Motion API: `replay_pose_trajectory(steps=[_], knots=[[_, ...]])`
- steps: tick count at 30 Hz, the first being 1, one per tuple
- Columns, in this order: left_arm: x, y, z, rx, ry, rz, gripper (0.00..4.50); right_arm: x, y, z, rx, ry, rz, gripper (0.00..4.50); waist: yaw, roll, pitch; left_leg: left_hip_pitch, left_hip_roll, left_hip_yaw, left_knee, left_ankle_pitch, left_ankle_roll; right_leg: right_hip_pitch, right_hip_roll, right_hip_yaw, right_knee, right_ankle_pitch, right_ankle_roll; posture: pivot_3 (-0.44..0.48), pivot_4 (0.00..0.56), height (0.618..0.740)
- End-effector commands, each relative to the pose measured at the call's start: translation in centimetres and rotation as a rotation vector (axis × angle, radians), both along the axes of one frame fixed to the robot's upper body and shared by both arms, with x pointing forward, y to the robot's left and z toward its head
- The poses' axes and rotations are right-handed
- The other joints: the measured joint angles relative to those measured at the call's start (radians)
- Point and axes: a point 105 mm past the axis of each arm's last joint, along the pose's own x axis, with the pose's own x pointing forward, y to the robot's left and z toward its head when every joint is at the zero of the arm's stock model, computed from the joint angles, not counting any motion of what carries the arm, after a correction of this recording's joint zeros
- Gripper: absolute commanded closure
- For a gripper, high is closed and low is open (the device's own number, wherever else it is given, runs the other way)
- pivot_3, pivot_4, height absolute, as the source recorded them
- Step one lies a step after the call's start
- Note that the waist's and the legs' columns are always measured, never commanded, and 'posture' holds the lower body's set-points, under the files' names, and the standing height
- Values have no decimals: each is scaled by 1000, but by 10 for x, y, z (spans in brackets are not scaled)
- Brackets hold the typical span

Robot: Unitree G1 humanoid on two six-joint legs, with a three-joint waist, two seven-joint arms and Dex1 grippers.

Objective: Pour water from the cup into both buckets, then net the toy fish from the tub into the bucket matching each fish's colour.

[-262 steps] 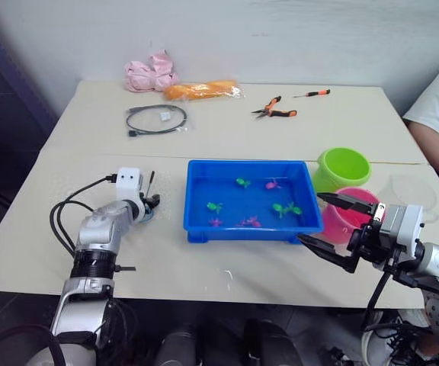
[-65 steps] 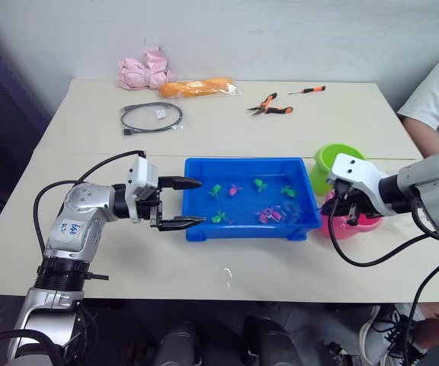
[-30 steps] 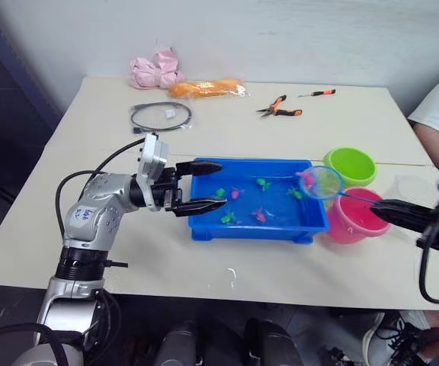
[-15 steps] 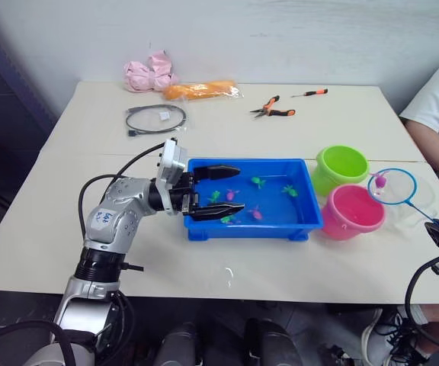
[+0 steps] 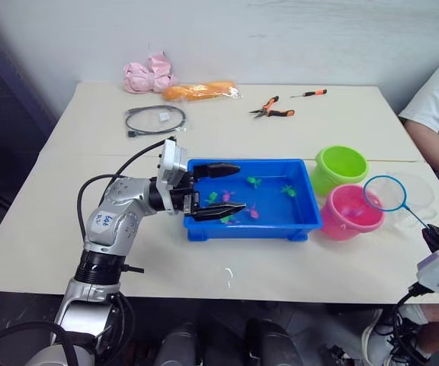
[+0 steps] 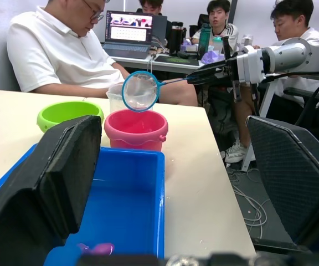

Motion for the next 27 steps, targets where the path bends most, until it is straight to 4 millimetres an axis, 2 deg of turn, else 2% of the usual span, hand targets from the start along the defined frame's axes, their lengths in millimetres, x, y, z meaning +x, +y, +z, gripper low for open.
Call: replay_pose_trajectory(steps=[1, 4, 6, 7, 10, 13, 16, 19, 23, 27], knots=[[-6, -1, 7, -12, -43, -9, 44, 1, -2, 4, -86, -50, 15, 4500, -1, 0, 0, 0, 0, 0, 0, 0, 0, 0, 0, 0, 0, 0, 0, 0, 150, 740], [-6, 0, 6, -9, -45, -6, 44, 4, 3, 11, -30, -104, 48, 4500, -3, 0, 0, 0, 1, 0, 0, 0, -1, 0, -1, 0, 0, -1, -1, 0, 150, 740], [-5, 5, 5, -3, -45, 6, 44, 7, 11, 20, 132, -133, 88, 4500, -4, 0, 0, 0, 1, 0, 0, 0, -1, 0, -1, 0, 0, -1, -1, 0, 150, 740], [-3, 10, 3, 5, -43, 24, 44, 10, 16, 28, 266, -143, 110, 4500, -7, 0, 0, 0, 2, 0, 0, 0, -1, 0, -1, 0, 0, -1, -1, 0, 150, 740], [2, 29, -4, 36, -35, 81, 44, 17, 44, 45, 643, -47, 249, 4500, -21, 0, 0, 2, 3, -1, -1, 0, -1, 1, -2, 0, 1, -1, -2, 0, 150, 740], [8, 52, -11, 67, -24, 157, 44, 23, 69, 53, 830, 141, 355, 4500, -24, 0, 0, 3, 4, -2, -1, 0, -1, 1, -4, -1, 2, -2, -3, 0, 150, 740], [10, 71, -20, 112, -26, 218, 44, 33, 86, 57, 849, 273, 390, 4500, -20, 0, 0, 3, 3, -2, -1, -1, 1, 1, -6, -3, 2, -2, -4, 0, 150, 740], [11, 84, -24, 135, -29, 273, 44, 46, 99, 53, 804, 377, 371, 4500, -15, 0, 0, 2, 3, -3, -1, -2, 2, 1, -7, -3, 2, -2, -4, 0, 150, 740], [6, 98, -26, 157, -35, 319, 44, 65, 103, 35, 619, 449, 307, 4500, -4, 0, 0, -1, 2, -3, -1, -3, 2, -1, -8, -4, 0, -2, -4, 0, 150, 740], [2, 100, -26, 165, -35, 327, 44, 77, 107, 28, 566, 465, 297, 4500, 3, 0, 0, -2, 2, -3, -1, -3, 1, -2, -8, -6, -1, -2, -4, 0, 150, 740]])
